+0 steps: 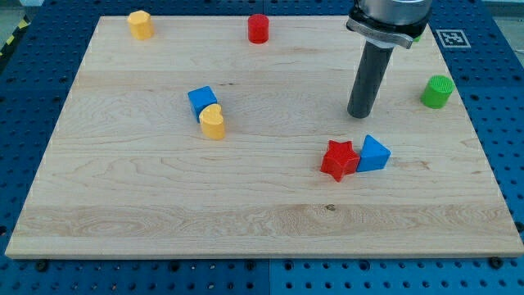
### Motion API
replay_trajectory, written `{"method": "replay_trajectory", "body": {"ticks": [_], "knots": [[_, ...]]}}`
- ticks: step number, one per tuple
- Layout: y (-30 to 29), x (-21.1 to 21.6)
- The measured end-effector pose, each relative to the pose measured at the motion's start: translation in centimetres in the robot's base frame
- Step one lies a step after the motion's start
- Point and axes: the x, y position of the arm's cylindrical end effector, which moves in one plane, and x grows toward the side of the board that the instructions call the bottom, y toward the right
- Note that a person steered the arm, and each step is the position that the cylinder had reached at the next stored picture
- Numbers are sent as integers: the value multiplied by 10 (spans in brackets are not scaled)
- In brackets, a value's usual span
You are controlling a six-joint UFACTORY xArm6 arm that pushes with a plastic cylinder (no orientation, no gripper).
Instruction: Move the blue cube towards the bottom left
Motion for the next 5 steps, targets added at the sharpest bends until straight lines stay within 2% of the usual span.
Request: {"method": "replay_trajectory", "body": {"ticks": [1, 2, 3, 5], "knots": [[0, 0], [6, 27], [-11, 16], [-158, -35]]}}
